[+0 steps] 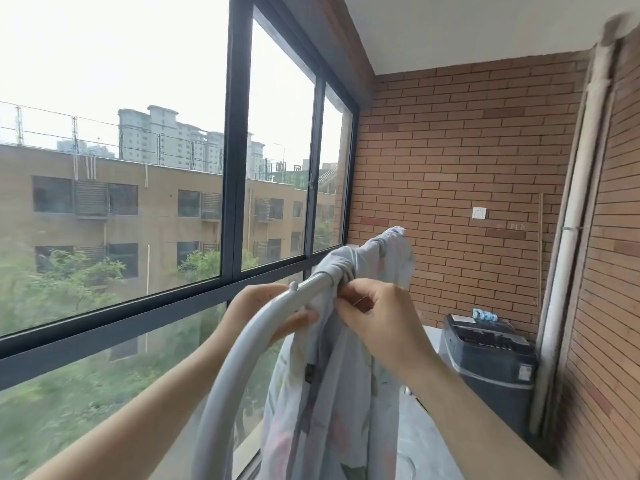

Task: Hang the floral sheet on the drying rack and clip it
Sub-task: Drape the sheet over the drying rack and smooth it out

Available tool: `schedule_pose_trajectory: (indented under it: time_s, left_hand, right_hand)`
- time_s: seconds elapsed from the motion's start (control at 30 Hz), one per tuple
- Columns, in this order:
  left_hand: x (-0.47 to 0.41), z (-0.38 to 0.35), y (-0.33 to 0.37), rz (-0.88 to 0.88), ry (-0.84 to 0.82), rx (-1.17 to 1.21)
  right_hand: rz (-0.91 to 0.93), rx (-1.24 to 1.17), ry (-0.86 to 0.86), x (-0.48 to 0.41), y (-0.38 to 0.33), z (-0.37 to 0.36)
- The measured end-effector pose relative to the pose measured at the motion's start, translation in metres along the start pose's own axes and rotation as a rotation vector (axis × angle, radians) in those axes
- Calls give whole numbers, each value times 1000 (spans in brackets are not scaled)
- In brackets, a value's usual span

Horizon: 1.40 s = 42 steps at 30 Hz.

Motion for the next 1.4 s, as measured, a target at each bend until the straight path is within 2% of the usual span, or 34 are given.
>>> schedule_pose_trajectory:
  time_s: [0.2,0.27,0.37,0.53,0.67,0.83,1.03,1.13,1.23,1.4]
  left_hand:
    - [12,34,1,-13,45,152]
    - [20,46,9,-49,2,170]
    - [40,58,14,-62,-128,210]
    - [78,59,-15,86,-328,157]
    - [79,82,-10,74,-248,177]
    - [82,97,2,36,-278,186]
    - [79,117,-12,44,-250,180]
    - [76,130,-36,86,-231,225]
    - [66,137,-59,96,-274,238]
    - [32,155,-94,81,-372,309]
  right_hand:
    - [-89,-257,-32,1,-23,24]
    - [-103,-278,-80,4,-44,26]
    - [-118,-129,-30,15,-79,27]
    - [-172,153,84,31,-140,35]
    - [-224,341,82,39,-173,32]
    - [-221,414,113,44,-196,19]
    - [-209,550,65,28,-202,-19]
    - [-252,775,35,23,-197,-35]
    - [-289,944,19,14,-195,-46]
    - [-355,910,34,-10,-185,-88]
Point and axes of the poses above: each hand's wrist, its own x-axis away from the middle knuckle, its own z-axis out of the back of the hand, y = z × x, the point moved 9 cm from there along -x, towards the middle knuckle, and after that the axes turned 12 degrees about x, right-handed, at the moved point
